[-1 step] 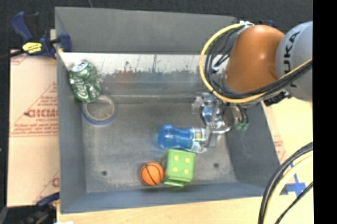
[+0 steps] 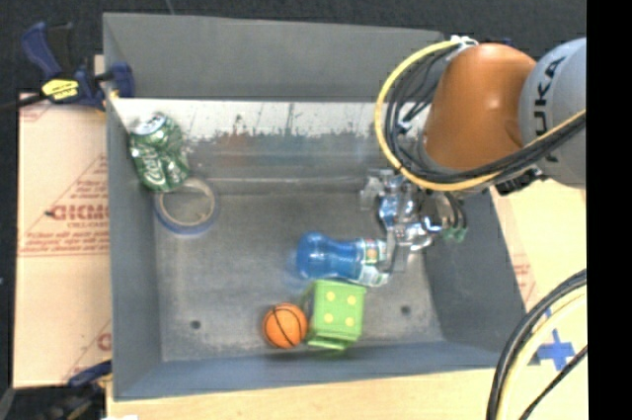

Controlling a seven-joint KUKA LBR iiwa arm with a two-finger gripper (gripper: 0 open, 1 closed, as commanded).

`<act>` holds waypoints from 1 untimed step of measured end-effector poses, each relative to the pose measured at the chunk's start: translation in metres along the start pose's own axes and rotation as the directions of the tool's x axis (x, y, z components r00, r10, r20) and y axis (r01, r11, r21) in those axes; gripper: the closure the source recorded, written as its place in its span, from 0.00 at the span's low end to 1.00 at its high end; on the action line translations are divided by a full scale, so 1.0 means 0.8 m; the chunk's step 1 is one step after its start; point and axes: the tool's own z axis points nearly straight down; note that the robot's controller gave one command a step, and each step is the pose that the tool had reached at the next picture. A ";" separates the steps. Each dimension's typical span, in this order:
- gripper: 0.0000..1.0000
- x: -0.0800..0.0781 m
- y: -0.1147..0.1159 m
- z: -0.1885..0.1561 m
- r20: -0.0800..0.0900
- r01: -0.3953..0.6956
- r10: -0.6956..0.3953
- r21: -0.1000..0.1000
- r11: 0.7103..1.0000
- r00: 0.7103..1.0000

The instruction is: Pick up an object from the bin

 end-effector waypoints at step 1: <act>0.00 -0.018 0.012 0.140 -0.003 -0.122 0.122 -0.001 0.993 0.993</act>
Offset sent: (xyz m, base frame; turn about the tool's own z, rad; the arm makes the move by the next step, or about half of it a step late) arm 0.0129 0.0120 -0.0407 0.0728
